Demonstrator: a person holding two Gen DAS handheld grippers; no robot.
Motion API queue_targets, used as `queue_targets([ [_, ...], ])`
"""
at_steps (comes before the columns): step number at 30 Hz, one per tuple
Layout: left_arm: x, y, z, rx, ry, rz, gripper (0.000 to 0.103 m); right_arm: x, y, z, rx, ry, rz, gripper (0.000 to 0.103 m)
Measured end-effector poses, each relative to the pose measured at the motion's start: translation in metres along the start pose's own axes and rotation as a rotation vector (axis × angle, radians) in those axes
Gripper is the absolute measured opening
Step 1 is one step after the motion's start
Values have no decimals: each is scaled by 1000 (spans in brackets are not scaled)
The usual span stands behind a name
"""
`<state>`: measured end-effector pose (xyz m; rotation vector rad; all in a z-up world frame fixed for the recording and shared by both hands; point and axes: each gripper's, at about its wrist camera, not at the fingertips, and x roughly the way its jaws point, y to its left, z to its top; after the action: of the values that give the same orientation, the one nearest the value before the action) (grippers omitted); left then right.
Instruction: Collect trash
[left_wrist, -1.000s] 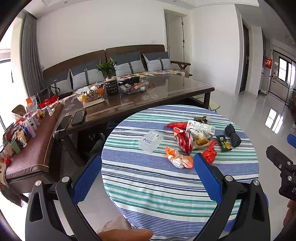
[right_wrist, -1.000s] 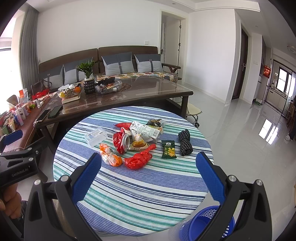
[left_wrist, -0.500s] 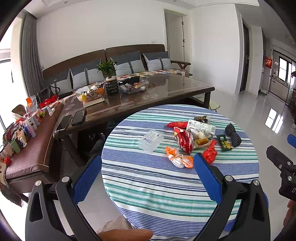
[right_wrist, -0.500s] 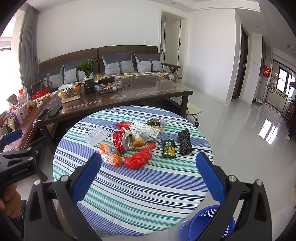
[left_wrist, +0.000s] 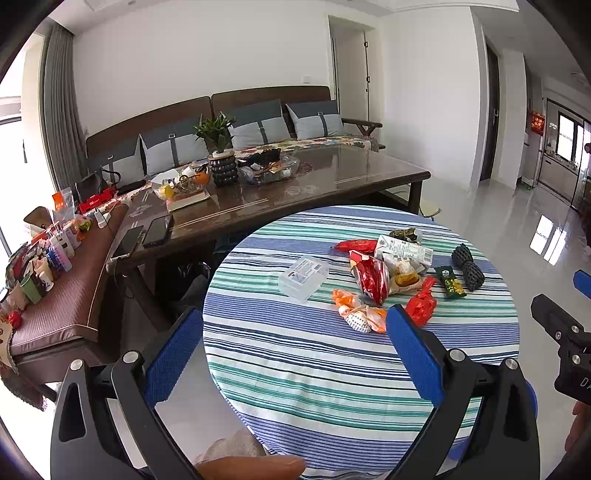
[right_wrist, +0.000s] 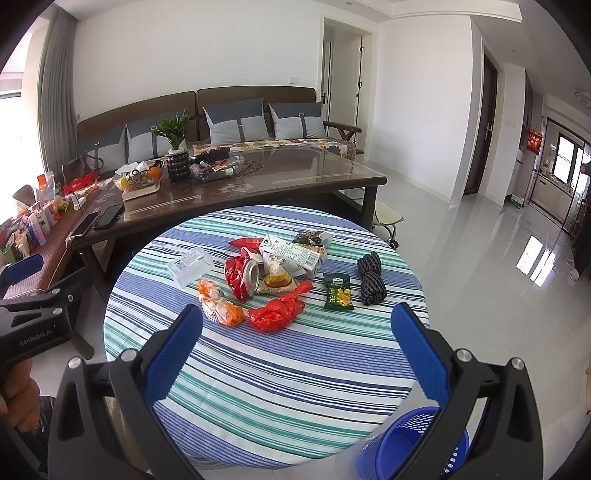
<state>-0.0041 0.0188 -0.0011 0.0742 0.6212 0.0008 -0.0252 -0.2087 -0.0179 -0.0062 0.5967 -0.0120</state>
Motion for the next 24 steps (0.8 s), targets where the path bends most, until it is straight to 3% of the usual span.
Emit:
queue_targets([
  [12,11,0,5,3,-17,-3,98,7,3,-5,7,1,21,98],
  [18,30,-2,7,18,26,-46,98,14,10,-11,15,15,1,98],
  [24,39,-3,3,76,19,-85,98,25,13,-29,97,45,-16,98],
])
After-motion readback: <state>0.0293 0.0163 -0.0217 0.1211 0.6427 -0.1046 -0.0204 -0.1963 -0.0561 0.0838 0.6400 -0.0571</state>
